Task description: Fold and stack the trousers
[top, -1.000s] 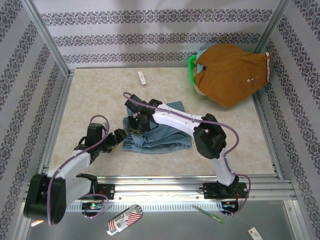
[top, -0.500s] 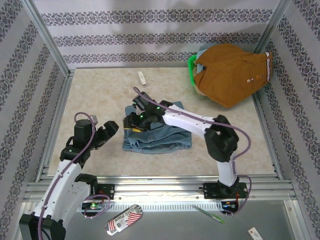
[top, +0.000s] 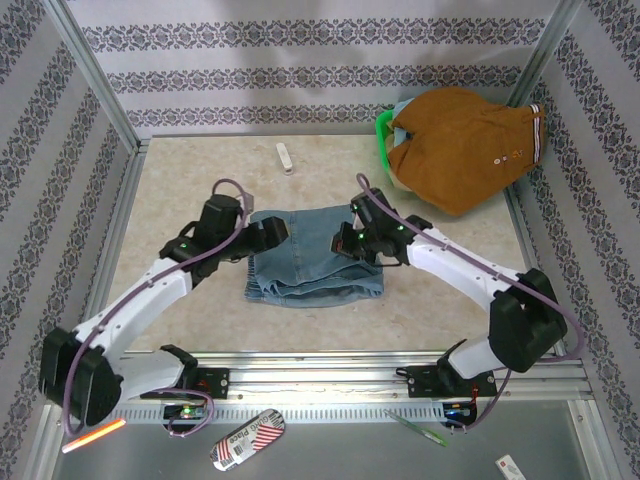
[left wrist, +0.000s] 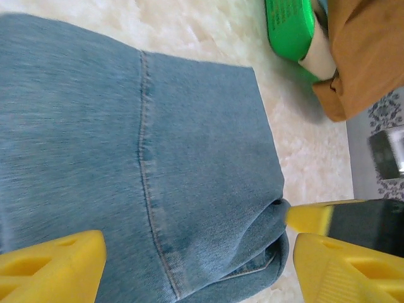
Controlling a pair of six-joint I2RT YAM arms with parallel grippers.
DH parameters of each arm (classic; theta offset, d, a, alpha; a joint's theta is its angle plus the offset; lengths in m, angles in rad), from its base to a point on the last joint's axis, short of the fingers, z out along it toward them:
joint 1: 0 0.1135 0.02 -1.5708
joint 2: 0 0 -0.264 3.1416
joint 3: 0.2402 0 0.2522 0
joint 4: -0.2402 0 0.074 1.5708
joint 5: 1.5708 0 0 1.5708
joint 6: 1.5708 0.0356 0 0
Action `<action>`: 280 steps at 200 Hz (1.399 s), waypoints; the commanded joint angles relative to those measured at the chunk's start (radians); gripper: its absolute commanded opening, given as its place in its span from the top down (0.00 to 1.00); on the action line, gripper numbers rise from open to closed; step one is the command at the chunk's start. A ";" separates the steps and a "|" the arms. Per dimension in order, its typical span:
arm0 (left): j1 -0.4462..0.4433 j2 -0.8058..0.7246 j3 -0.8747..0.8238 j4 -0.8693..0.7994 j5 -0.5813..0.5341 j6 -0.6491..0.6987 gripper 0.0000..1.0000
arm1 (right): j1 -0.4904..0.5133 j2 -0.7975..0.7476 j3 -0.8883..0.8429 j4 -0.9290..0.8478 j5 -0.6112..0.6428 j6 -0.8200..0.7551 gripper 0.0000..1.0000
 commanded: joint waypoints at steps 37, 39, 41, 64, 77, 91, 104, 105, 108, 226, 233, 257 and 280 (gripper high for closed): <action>-0.022 0.056 -0.303 0.257 -0.072 -0.069 0.22 | 0.095 0.171 -0.273 0.297 -0.044 0.107 1.00; -0.021 0.055 -0.318 0.265 -0.073 -0.070 0.22 | 0.096 0.177 -0.278 0.304 -0.046 0.108 1.00; -0.021 0.055 -0.336 0.272 -0.078 -0.072 0.22 | 0.096 0.182 -0.282 0.312 -0.047 0.110 1.00; -0.002 0.061 -0.464 0.295 -0.136 -0.062 0.22 | 0.097 0.217 -0.325 0.352 -0.059 0.118 1.00; 0.024 0.078 -0.494 0.294 -0.144 -0.046 0.22 | 0.093 0.222 -0.332 0.353 -0.067 0.113 1.00; 0.056 0.095 -0.503 0.278 -0.135 -0.026 0.22 | 0.086 0.216 -0.331 0.343 -0.084 0.106 1.00; 0.069 0.096 -0.499 0.257 -0.135 -0.007 0.22 | 0.070 0.188 -0.328 0.332 -0.117 0.097 1.00; 0.069 0.095 -0.498 0.255 -0.134 -0.005 0.22 | 0.068 0.185 -0.326 0.331 -0.120 0.096 1.00; 0.070 0.094 -0.496 0.250 -0.134 -0.001 0.22 | 0.066 0.173 -0.322 0.321 -0.126 0.092 1.00; 0.102 0.228 -0.189 0.068 -0.256 0.241 0.17 | -0.146 0.493 0.503 -0.258 -0.031 -0.418 1.00; 0.108 0.247 -0.177 0.069 -0.256 0.234 0.17 | -0.149 0.537 0.524 -0.270 -0.033 -0.420 1.00; 0.125 0.322 -0.136 0.085 -0.248 0.230 0.18 | -0.166 0.567 0.462 -0.243 -0.029 -0.413 1.00; 0.133 0.425 -0.066 0.091 -0.228 0.239 0.19 | -0.181 0.513 0.326 -0.204 -0.037 -0.412 1.00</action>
